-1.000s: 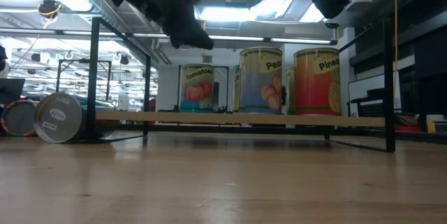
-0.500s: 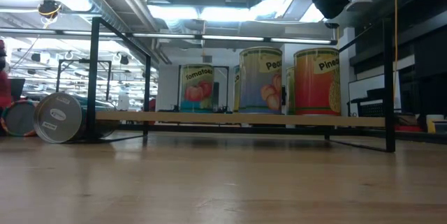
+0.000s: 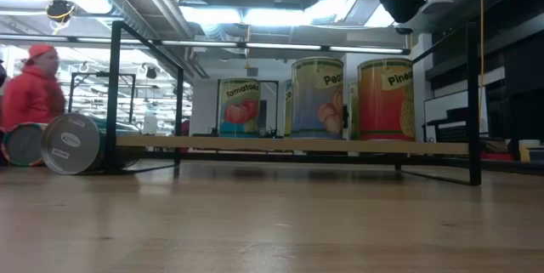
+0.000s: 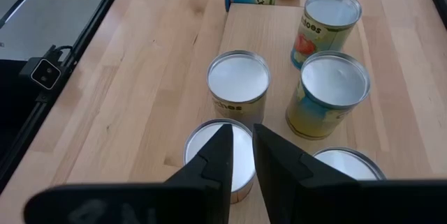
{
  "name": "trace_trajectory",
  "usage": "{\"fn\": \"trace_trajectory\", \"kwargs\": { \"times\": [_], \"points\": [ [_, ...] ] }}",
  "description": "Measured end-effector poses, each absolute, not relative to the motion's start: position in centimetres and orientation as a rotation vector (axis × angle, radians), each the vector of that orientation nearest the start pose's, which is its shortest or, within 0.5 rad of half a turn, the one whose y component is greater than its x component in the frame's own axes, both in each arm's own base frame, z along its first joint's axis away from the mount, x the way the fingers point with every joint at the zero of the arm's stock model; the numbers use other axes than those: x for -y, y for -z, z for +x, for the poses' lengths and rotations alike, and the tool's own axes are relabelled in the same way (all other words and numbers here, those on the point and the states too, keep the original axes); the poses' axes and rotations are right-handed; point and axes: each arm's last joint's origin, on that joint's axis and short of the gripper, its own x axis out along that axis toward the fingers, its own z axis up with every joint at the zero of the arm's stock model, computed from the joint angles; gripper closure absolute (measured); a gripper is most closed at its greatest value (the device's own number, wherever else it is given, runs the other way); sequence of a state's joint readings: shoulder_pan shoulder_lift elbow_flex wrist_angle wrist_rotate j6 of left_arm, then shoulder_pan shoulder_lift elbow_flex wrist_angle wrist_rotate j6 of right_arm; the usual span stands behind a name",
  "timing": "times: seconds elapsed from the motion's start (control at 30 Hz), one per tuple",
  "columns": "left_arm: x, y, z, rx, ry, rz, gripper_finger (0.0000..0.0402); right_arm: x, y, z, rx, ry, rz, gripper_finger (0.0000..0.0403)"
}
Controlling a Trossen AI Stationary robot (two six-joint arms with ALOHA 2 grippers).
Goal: Pick and place cans onto a shelf
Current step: Put the canned cherries on the shelf
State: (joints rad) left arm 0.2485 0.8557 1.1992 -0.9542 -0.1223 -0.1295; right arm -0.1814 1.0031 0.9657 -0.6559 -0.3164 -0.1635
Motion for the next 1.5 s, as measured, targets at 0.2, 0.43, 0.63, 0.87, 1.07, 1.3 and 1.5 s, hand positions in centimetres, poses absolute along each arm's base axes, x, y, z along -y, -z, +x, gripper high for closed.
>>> {"fn": "trace_trajectory", "kwargs": {
  "times": [0.2, 0.43, 0.63, 0.87, 1.07, 1.3, 1.5],
  "points": [
    [-3.4, -38.0, 11.5, -0.643, -0.500, -0.331, 0.0341, 2.7, -31.6, 19.7, -0.658, -0.184, 0.013, 0.0341],
    [-3.4, -36.9, 11.0, -0.749, -0.632, -0.456, 0.0279, 2.7, -31.6, 19.7, -0.658, -0.184, 0.012, 0.0341],
    [-3.6, -35.9, 11.4, -0.898, -0.654, -0.410, 0.0242, 2.7, -31.6, 19.7, -0.659, -0.185, 0.012, 0.0341],
    [-3.6, -32.1, 12.4, -1.046, -0.518, -0.326, 0.0243, 2.7, -31.6, 19.7, -0.659, -0.184, 0.013, 0.0341],
    [-3.4, -27.6, 13.8, -1.088, -0.298, -0.326, 0.0244, 2.7, -31.6, 19.7, -0.658, -0.185, 0.012, 0.0341],
    [-4.1, -23.5, 14.5, -1.051, -0.257, -0.316, 0.0245, 2.7, -31.6, 19.7, -0.659, -0.184, 0.014, 0.0341],
    [-5.3, -22.6, 14.7, -1.022, -0.247, -0.401, 0.0245, 2.7, -31.6, 19.7, -0.658, -0.184, 0.014, 0.0341]
  ]
}}
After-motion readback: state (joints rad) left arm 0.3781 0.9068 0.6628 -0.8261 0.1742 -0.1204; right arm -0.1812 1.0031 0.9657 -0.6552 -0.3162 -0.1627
